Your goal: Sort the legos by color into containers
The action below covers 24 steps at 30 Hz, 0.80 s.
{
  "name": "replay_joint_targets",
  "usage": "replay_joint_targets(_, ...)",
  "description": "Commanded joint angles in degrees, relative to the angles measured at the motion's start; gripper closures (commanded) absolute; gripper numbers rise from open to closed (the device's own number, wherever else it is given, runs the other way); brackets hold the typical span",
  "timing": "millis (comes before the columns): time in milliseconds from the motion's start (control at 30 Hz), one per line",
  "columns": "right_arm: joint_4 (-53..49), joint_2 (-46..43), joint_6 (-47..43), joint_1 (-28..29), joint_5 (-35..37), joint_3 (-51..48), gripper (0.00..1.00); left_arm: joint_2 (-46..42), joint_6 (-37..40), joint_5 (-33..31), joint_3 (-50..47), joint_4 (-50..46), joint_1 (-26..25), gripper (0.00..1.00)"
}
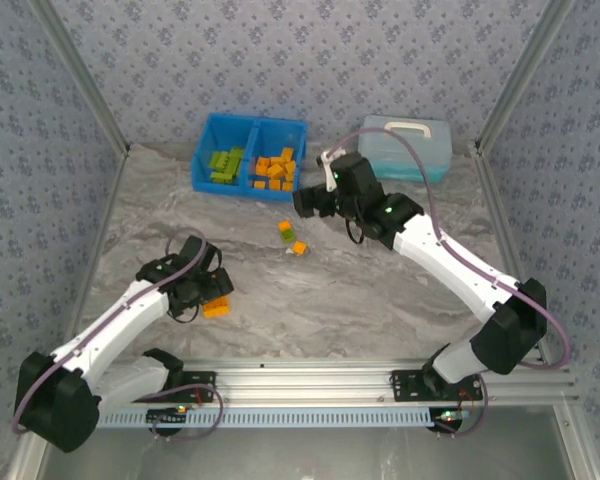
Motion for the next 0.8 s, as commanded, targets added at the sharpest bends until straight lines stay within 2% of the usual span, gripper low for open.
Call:
replay_joint_targets(0, 0.6, -2.5, 3.1, 0.7, -0.9, -3.6, 0.03, 2.9, 0.5, 0.9, -0.5, 6.6, -0.5, 0.01)
replay_joint_targets(333, -0.3, -2.5, 3.8, 0.8, -0.2, -5.2, 0.02, 7.3, -0.7, -1.8, -4.6, 11.5, -0.6, 0.02)
replay_joint_targets(400, -0.3, -2.3, 4.0, 0.9, -0.3, -5.1, 0.02, 8.4, -0.4, -1.8, -4.9, 11.8, -0.6, 0.08)
replay_joint_targets(533, -0.5, -2.2, 4.3, 0.8, -0.1, -5.0, 0.02, 9.5, -0.1, -1.6, -5.5, 12.5, -0.6, 0.27)
replay_joint_targets(767, -1.9, -3.5, 4.9, 1.0, 0.4, -5.0, 0.03, 9.4, -0.5, -2.6, -4.3, 9.6, -0.6, 0.46)
